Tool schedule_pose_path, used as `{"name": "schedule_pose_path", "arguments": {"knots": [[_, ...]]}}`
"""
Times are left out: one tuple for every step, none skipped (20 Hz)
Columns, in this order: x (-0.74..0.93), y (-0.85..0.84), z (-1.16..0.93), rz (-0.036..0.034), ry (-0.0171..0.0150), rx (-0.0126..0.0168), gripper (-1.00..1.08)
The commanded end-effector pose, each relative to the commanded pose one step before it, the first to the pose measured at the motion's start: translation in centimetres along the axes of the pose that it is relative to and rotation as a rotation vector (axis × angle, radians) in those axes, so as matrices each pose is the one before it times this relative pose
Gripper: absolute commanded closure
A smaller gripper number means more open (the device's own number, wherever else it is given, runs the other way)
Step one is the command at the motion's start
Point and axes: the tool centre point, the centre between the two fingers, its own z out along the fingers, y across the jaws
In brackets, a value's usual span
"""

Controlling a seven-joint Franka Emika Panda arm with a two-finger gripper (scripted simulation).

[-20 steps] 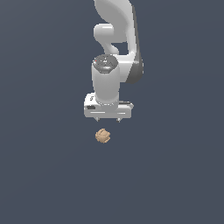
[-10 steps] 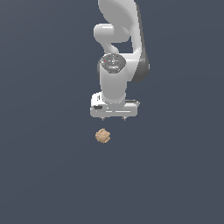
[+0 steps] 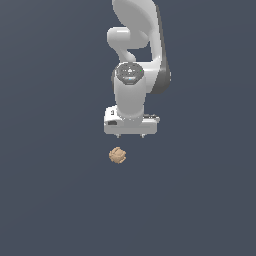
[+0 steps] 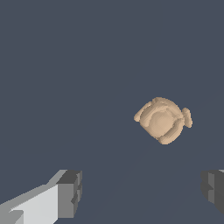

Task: Pick up the object and move it to a goal position.

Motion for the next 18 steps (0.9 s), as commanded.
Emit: {"name": "schedule_pose_path", "arguments": {"knots": [[0.135, 0.191, 0.269, 0.02815, 0.00095, 0.0008, -0.92], [0.08, 0.106, 0.134, 0.01503, 0.00073, 0.00037, -0.92], [0.093, 0.125, 0.148, 0.01676, 0.00089, 0.00033, -0.92], [0.104, 0.14, 0.163, 0.01841, 0.001, 0.00032, -0.92], [0.113, 0.145, 0.178, 0.01996, 0.00106, 0.00034, -0.92], [0.123, 0.154, 0.193, 0.02159, 0.00112, 0.00035, -0.92], [0.134, 0.163, 0.208, 0.02321, 0.00122, 0.00034, -0.92], [0.147, 0.176, 0.223, 0.0249, 0.00134, 0.0003, -0.92], [0.16, 0.186, 0.238, 0.02655, 0.00147, 0.00026, -0.92], [0.173, 0.195, 0.253, 0.02821, 0.00159, 0.00022, -0.92], [0.187, 0.204, 0.268, 0.02986, 0.00172, 0.00017, -0.92], [0.202, 0.213, 0.284, 0.03152, 0.00187, 0.0001, -0.92], [0.213, 0.217, 0.294, 0.0326, 0.002, 0.00004, -0.92], [0.218, 0.214, 0.294, 0.03261, 0.00207, -0.00003, -0.92], [0.223, 0.21, 0.294, 0.03258, 0.00214, -0.0001, -0.92], [0.227, 0.206, 0.294, 0.03254, 0.00222, -0.00016, -0.92], [0.231, 0.201, 0.292, 0.03232, 0.0023, -0.00022, -0.92], [0.225, 0.188, 0.28, 0.03087, 0.00228, -0.00025, -0.92]]}}
